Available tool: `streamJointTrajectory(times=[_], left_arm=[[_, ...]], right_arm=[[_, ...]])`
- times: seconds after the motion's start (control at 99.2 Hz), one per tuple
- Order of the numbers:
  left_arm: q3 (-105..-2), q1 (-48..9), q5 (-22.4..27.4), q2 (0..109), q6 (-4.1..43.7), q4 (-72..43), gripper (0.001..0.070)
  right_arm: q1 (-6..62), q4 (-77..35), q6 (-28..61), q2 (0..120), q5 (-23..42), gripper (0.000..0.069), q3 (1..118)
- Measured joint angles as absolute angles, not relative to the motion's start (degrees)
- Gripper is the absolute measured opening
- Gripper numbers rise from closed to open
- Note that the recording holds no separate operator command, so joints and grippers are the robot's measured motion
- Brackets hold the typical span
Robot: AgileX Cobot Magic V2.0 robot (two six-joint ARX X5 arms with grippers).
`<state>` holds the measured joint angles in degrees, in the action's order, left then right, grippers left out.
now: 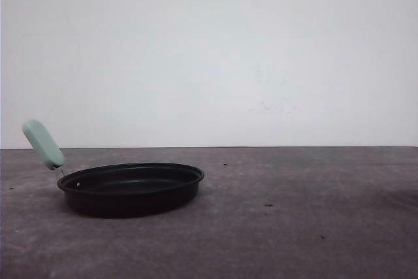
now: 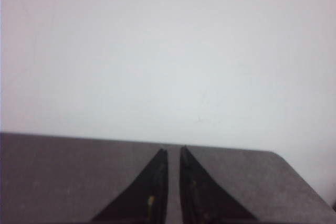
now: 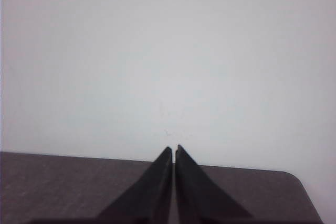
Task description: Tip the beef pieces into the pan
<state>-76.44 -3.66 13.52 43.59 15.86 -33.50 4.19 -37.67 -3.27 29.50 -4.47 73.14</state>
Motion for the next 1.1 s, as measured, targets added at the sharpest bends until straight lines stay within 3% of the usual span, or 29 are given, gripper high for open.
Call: streamJointTrajectory(times=[0.091,0.192,0.252,0.424,0.514,0.585,0.666,1.099], left_arm=[[-76.4,-3.7,13.5,43.6,15.9,-36.1,0.0022],[-76.4,-3.7,13.6,43.9,16.1,-37.5,0.0041],[-76.4,-3.7,13.6,44.0,16.1,-37.5,0.0083],[-76.4,-3.7,13.6,44.3,15.9,-38.1,0.0233],[-76.4,-3.7,13.4,44.4,15.9,-40.2,0.0399],[-76.4,-3.7,13.5,44.7,15.9,-41.5,0.0564],[-76.4,-3.7,13.5,45.1,15.9,-41.6,0.0644],[-76.4,-3.7,13.5,46.2,14.3,-45.6,0.0682]], right_arm=[[4.2,-38.8,-3.0,29.6,-4.9,0.0065,73.1],[4.2,-38.7,-3.2,29.6,-5.8,0.0341,73.1],[4.2,-38.8,-3.4,29.6,-6.0,0.0454,73.1],[4.2,-40.8,-3.4,29.6,-6.0,0.0586,73.1],[4.2,-42.5,-3.3,29.6,-6.0,0.066,73.1],[4.2,-43.6,-3.1,29.6,-5.9,0.0683,73.1],[4.2,-44.4,-2.4,29.7,-5.9,0.0683,73.1],[4.2,-46.1,0.9,29.8,-4.1,0.0684,73.1]])
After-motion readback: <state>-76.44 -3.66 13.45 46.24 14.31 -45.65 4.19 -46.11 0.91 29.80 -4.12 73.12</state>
